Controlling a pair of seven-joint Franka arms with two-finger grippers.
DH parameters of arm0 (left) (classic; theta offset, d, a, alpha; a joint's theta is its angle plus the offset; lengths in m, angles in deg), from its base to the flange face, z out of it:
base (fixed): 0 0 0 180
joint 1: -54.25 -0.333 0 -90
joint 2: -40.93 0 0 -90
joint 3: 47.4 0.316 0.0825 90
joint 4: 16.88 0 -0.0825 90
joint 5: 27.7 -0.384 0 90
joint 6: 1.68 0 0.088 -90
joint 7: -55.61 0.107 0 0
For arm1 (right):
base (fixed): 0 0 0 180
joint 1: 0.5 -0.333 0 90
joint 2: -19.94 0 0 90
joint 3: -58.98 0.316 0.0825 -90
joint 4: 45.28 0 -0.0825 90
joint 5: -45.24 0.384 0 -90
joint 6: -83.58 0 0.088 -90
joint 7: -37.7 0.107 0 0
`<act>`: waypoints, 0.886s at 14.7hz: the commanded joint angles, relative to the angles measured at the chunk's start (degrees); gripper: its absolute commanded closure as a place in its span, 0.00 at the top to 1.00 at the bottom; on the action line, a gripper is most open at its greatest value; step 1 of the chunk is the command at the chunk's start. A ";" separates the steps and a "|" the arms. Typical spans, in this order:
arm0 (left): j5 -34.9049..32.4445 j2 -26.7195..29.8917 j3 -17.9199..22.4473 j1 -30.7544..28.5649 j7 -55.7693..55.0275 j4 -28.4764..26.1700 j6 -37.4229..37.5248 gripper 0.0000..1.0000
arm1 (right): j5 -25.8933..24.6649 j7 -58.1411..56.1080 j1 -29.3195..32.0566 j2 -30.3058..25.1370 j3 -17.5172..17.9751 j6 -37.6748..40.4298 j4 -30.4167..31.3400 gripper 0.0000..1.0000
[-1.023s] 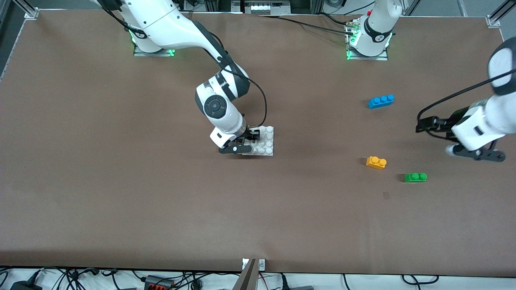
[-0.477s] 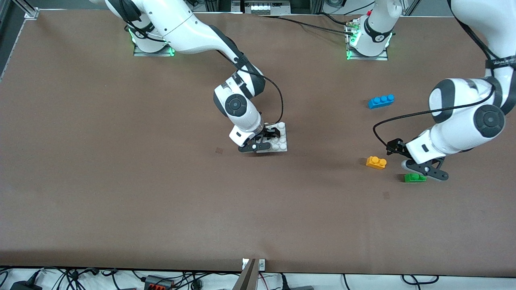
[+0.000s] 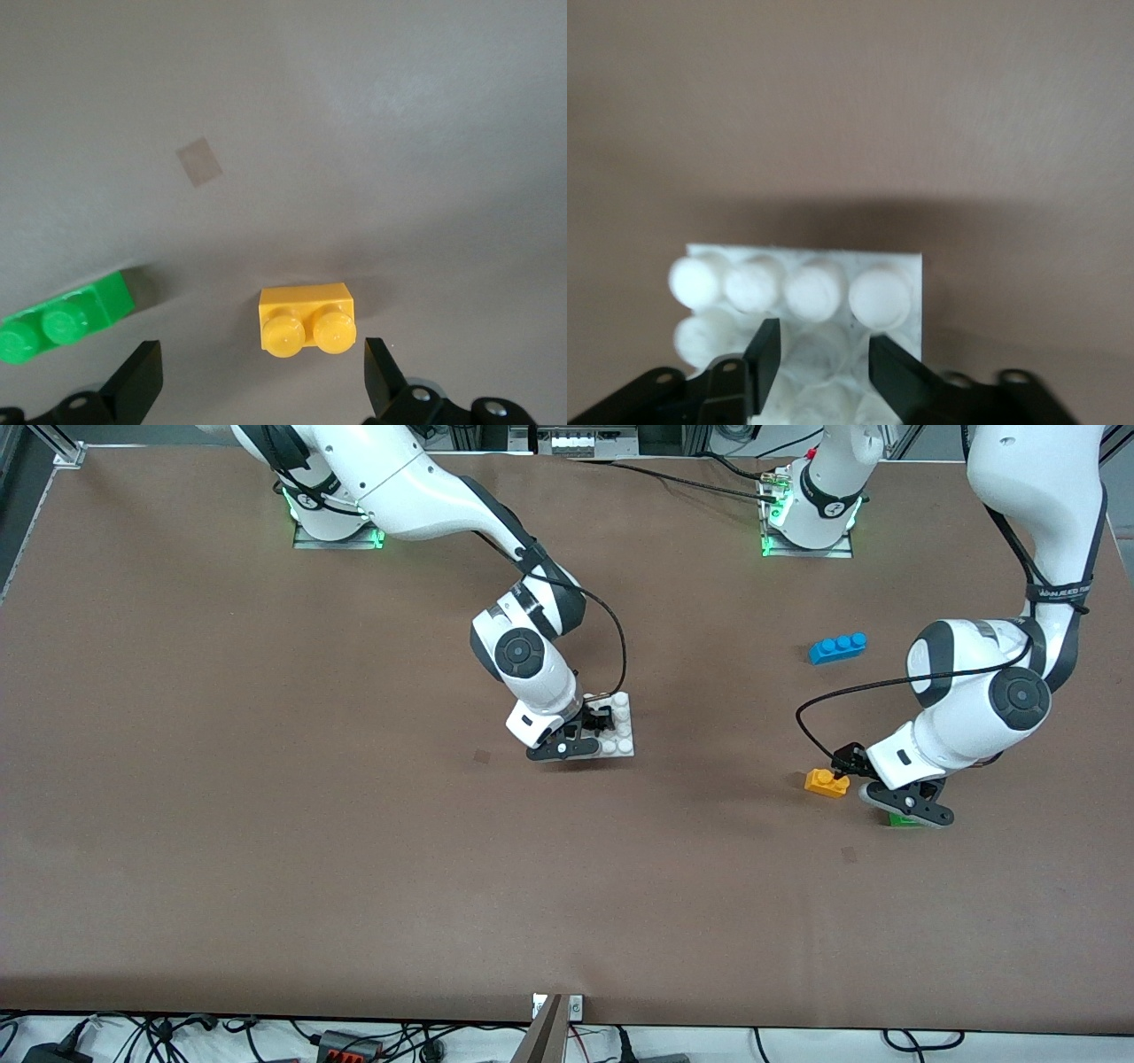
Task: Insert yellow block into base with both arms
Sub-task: 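Open the right gripper on the base while the left gripper reaches the yellow block, then retract the right gripper while the left gripper lowers onto the yellow block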
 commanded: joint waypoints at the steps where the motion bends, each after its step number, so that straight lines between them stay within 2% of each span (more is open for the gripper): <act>1: -0.69 -0.61 -0.49 -0.40 -2.91 -0.66 -1.18 1.00 | -0.11 -0.17 2.67 -5.53 -0.17 6.50 0.23 0.52; 4: -0.69 -1.31 -0.67 -0.22 -5.02 -0.57 -1.79 1.00 | -1.60 -0.70 6.62 -11.24 -0.17 15.99 0.32 0.54; 6: -0.69 -2.45 -0.76 -0.22 -5.02 -0.66 -3.99 1.00 | -2.75 -2.88 10.83 -14.67 -0.17 22.83 0.41 0.62; 9: -0.69 -3.34 -1.02 0.31 -5.46 -0.74 -5.22 1.00 | -2.75 -9.99 17.51 -19.16 -0.17 34.62 0.67 0.68; 13: -0.69 -4.04 -1.11 0.48 -5.55 -1.01 -5.84 1.00 | -4.76 -10.72 25.17 -24.00 -0.17 43.51 0.76 0.77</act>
